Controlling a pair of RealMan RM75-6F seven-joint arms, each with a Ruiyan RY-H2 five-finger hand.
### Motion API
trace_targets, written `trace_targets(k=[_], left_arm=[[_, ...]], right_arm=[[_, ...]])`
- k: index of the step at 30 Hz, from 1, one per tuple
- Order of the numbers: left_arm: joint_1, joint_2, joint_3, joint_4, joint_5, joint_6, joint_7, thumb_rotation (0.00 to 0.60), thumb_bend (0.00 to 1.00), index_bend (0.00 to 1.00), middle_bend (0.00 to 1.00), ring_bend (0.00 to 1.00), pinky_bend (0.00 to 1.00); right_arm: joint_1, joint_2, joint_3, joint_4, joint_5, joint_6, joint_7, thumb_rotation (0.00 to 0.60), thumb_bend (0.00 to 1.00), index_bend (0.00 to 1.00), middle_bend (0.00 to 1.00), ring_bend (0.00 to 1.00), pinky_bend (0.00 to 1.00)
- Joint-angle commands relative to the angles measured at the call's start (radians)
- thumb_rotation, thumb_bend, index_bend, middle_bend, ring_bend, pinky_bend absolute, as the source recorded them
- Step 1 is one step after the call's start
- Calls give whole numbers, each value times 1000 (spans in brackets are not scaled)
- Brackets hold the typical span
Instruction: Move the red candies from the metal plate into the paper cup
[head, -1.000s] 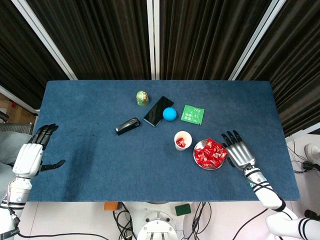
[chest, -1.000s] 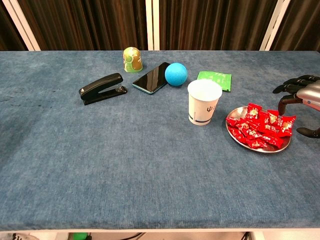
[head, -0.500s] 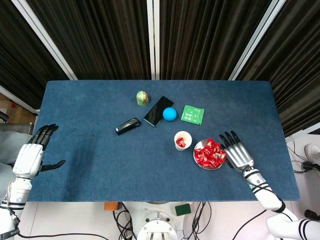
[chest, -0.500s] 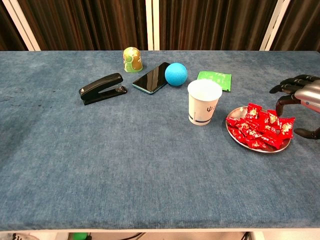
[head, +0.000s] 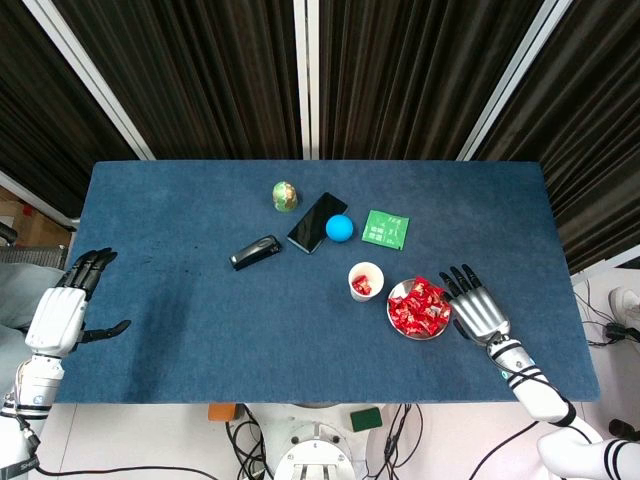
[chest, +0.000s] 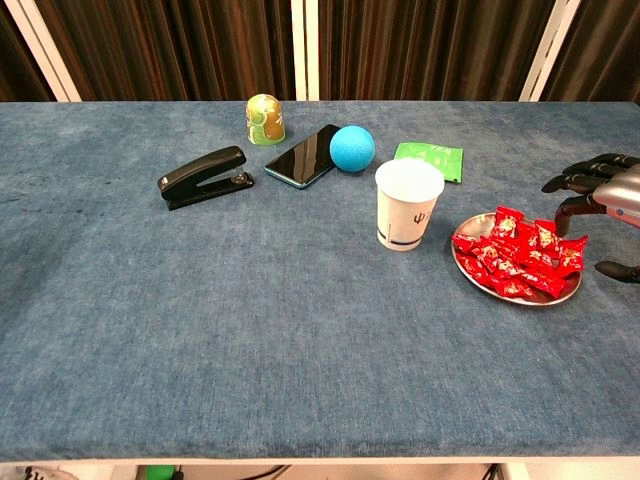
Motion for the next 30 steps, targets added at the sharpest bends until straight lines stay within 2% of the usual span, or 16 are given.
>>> trace_targets(k=[1,25,30], left_arm=[[-1,-1,0,0,-1,-2,1,600,85,103,66,51,223],[-4,0,-2,6,-6,-8,-9,600,86,103,66,51,223],[-4,0,-2,8,-8,-9,-11,600,85,103,65,51,223]], right_arm=[[1,0,3,-1,8,-6,-6,600,365,370,50,0,0],[18,-33,13,22,17,-30,-27,600,378,480,59,0,0],[23,-33,16,20,18,-32,-35,600,380,529,63,0,0]])
